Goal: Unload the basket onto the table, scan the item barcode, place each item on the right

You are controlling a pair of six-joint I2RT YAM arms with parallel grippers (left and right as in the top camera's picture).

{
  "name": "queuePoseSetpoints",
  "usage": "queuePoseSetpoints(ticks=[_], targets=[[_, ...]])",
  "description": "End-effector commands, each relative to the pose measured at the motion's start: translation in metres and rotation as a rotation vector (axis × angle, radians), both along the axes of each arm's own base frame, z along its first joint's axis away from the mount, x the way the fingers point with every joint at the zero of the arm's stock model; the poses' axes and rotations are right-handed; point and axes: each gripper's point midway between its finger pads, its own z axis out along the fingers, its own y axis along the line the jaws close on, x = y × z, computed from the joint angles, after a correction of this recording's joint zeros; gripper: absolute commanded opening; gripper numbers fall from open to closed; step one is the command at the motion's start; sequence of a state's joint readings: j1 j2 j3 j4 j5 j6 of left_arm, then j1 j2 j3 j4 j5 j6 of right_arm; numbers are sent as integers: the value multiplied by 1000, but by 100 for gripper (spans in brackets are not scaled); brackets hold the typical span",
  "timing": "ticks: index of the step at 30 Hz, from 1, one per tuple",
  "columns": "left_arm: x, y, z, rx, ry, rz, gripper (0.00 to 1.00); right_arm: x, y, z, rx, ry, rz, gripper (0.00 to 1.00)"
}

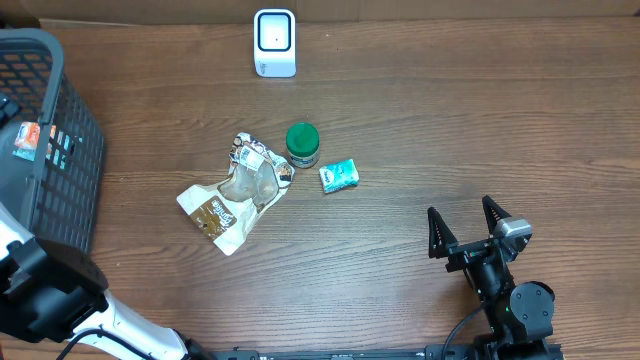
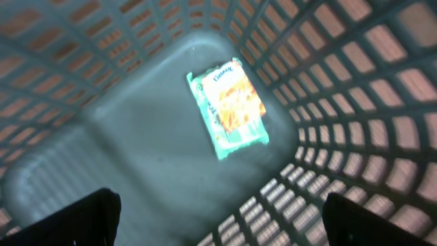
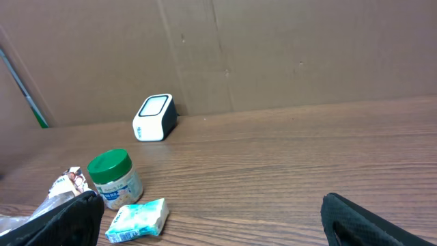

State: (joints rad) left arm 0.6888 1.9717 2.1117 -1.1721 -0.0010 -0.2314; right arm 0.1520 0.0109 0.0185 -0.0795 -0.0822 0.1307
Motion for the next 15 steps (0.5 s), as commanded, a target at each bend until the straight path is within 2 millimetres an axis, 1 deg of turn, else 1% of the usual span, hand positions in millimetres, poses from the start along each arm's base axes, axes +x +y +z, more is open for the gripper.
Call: queuePoseSetpoints(ticks=[1, 3, 5, 7, 8, 9, 11, 15], targets=[[7, 6, -31, 44, 44, -92, 93, 0, 1, -2, 2, -1, 4, 100], [16, 10, -47, 82, 45, -147, 89, 0, 1, -2, 2, -1, 4, 100], [23, 12, -60, 112, 40, -185, 88, 0, 1, -2, 2, -1, 4, 100], [30, 14, -74, 141, 29, -213, 88, 0, 1, -2, 2, -1, 4, 100], [34, 16, -80, 155, 17, -215, 90, 0, 1, -2, 2, -1, 4, 100], [36, 17, -86, 165, 7, -215, 92, 0, 1, -2, 2, -1, 4, 100], [41, 20, -96, 186, -15, -214, 92, 0, 1, -2, 2, -1, 4, 100], [48, 25, -110, 222, -56, -213, 89, 0, 1, -2, 2, -1, 4, 100]])
